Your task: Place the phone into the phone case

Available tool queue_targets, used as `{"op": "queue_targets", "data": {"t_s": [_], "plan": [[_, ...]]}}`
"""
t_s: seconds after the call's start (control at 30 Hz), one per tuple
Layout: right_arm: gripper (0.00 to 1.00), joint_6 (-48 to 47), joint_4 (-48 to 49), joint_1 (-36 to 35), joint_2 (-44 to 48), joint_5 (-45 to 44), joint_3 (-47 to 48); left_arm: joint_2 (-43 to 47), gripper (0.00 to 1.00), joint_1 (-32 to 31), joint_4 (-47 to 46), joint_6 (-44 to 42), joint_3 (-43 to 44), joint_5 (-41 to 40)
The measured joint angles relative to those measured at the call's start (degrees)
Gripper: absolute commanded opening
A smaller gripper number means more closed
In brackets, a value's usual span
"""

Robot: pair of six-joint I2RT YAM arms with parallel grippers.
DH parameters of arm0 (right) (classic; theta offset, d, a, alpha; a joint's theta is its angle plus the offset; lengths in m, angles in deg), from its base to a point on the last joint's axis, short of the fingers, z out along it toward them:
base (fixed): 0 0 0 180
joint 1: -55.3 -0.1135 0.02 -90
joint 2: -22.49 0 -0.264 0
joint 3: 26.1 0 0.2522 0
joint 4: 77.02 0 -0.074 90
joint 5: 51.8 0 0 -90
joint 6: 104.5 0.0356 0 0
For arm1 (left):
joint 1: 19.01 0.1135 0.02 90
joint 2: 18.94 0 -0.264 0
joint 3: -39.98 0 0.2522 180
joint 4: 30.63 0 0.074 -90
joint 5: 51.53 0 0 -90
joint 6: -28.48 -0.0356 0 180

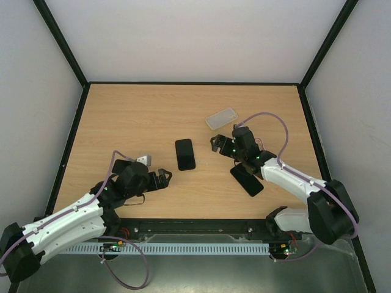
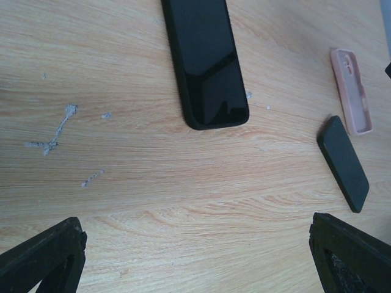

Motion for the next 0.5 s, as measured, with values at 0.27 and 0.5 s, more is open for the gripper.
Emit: {"op": "queue_targets", "data": {"t_s": [0.27, 0.5], "plan": [[0.53, -6.86, -9.94, 0.57, -1.09, -17.66, 0.68, 3.26, 0.99, 0.0, 1.6, 0.33, 0.72, -0.33], [0.41, -10.27, -11.72, 5.07, -6.16, -24.37, 1.46, 3.32, 0.99, 0.0, 2.4, 0.98, 0.72, -0.35]]}}
